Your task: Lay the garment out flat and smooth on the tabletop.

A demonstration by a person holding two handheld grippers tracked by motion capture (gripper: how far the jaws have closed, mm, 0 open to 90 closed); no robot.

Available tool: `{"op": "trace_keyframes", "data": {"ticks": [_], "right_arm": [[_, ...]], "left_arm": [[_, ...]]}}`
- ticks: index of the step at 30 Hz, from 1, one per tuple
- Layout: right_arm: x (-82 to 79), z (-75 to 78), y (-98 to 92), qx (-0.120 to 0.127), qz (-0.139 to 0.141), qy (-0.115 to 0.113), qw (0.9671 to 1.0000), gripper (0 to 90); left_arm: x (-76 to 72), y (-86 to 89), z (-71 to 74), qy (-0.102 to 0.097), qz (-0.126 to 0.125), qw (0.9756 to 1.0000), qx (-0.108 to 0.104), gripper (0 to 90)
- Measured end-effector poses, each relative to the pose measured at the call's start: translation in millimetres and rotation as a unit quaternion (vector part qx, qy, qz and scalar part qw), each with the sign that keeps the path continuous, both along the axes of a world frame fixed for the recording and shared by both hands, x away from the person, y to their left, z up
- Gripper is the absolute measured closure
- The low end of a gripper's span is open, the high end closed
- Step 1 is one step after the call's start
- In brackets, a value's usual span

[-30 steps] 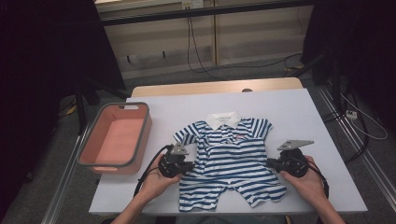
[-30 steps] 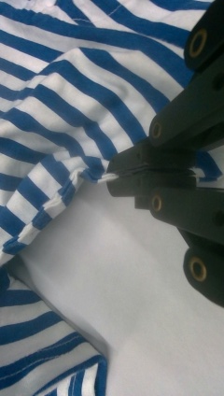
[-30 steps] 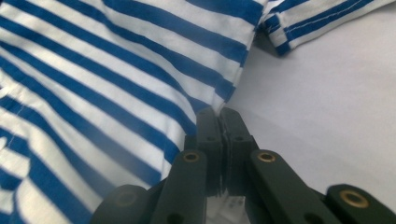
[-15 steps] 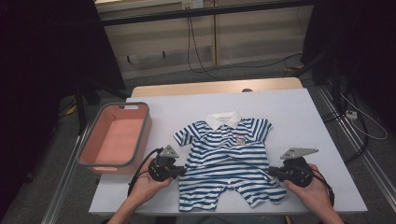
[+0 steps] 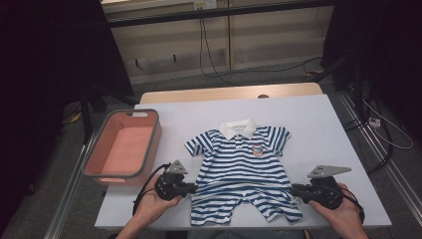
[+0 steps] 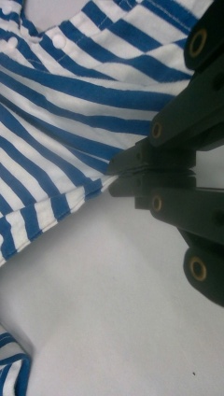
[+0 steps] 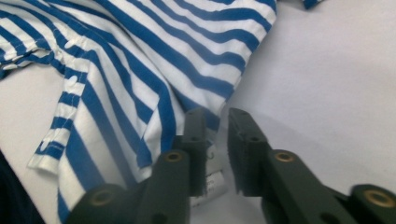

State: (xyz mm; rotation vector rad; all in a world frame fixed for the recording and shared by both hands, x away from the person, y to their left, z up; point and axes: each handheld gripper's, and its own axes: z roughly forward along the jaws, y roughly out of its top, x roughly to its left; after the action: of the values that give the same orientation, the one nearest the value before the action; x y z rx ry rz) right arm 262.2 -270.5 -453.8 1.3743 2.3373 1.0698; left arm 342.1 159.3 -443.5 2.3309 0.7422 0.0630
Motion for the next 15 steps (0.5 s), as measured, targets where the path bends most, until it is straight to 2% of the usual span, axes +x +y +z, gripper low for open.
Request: {"op": "trace_keyframes", "data": {"ticks": [2, 5, 7, 9, 11, 14, 15], "right_arm": [[2.8, 1.1, 0.4, 0.000, -0.004, -0.006, 1.0000, 67.2], [8.7, 7.0, 1.7, 0.003, -0.004, -0.024, 0.9997, 62.1], [15.5, 10.6, 2.6, 0.005, -0.010, -0.031, 0.9995, 62.0], [24.6, 12.6, 4.6, 0.001, -0.012, -0.035, 0.9993, 63.3], [36.2, 14.5, 7.9, -0.005, -0.011, -0.038, 0.9992, 66.7], [60.1, 18.5, 10.4, -0.028, -0.027, -0.047, 0.9982, 68.5], [69.1, 19.0, 9.5, -0.026, -0.039, -0.046, 0.9979, 68.5]], "left_arm": [[1.1, 1.5, 1.7, 0.000, 0.005, 1.0000, -0.002, 88.7], [2.3, 2.5, 3.5, -0.002, 0.008, 1.0000, -0.002, 87.5], [2.2, 1.0, 4.2, -0.008, 0.010, 0.9999, -0.002, 81.9], [4.8, -2.2, 5.7, -0.012, 0.015, 0.9998, -0.007, 71.9], [9.6, -7.3, 8.7, -0.021, 0.016, 0.9996, -0.009, 67.3], [22.7, -15.3, 13.7, -0.041, 0.022, 0.9987, -0.020, 61.1], [29.2, -16.9, 15.2, -0.049, 0.029, 0.9982, -0.021, 60.1]]}}
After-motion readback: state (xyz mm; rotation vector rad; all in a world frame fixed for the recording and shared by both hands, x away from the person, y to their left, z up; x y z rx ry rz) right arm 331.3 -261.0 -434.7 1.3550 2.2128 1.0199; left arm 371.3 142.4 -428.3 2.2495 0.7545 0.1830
